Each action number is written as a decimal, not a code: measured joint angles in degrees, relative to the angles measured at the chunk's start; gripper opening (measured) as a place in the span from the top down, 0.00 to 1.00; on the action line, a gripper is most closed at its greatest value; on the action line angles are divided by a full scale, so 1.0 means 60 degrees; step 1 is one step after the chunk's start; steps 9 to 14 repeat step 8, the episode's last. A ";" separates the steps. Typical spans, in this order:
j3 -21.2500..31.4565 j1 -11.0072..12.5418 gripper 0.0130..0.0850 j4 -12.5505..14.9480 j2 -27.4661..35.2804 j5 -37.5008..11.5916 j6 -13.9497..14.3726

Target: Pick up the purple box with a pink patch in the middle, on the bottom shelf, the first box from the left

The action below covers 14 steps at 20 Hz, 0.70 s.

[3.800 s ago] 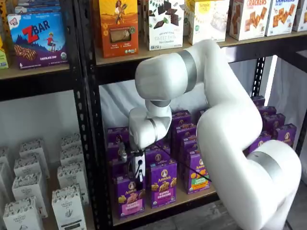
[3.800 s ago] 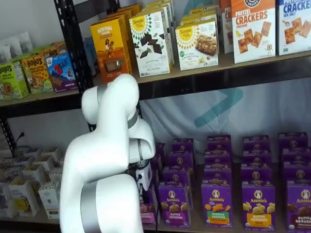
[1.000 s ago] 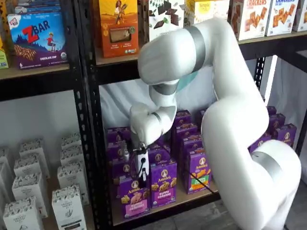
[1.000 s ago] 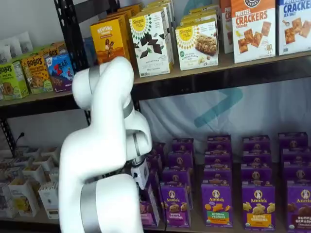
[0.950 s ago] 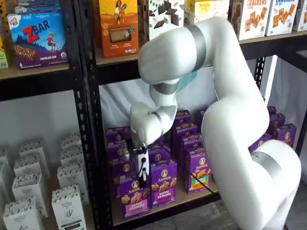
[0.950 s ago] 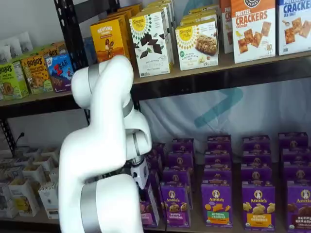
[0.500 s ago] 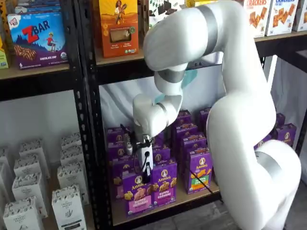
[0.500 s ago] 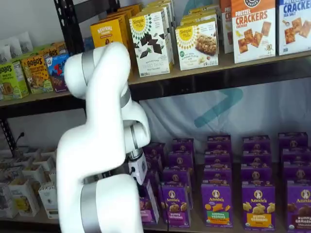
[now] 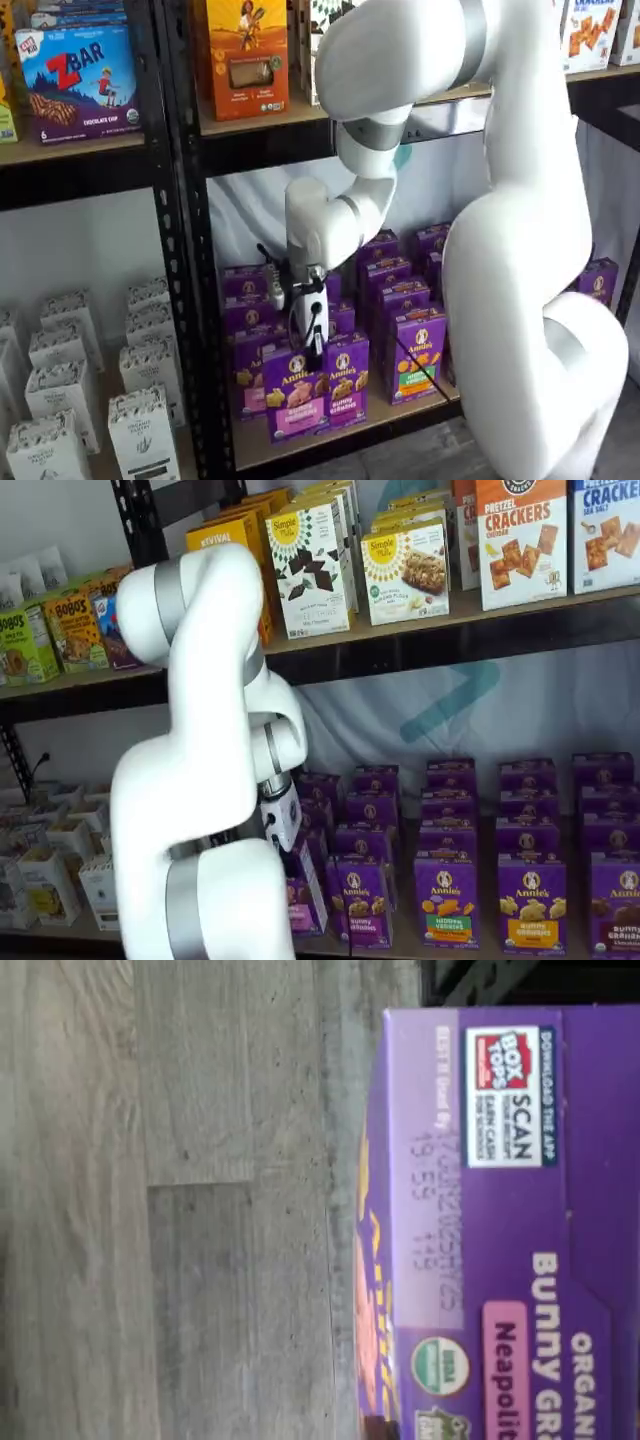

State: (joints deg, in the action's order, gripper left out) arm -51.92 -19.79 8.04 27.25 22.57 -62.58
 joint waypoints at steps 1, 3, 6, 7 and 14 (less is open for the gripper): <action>0.0111 0.0016 0.78 0.0048 -0.0136 0.0044 0.0025; 0.0268 0.0042 0.78 0.0032 -0.0334 0.0110 -0.0018; 0.0488 0.0100 0.78 0.0080 -0.0590 0.0139 -0.0031; 0.0547 0.0120 0.78 0.0141 -0.0646 0.0112 0.0005; 0.0603 0.0146 0.78 0.0221 -0.0707 0.0107 0.0050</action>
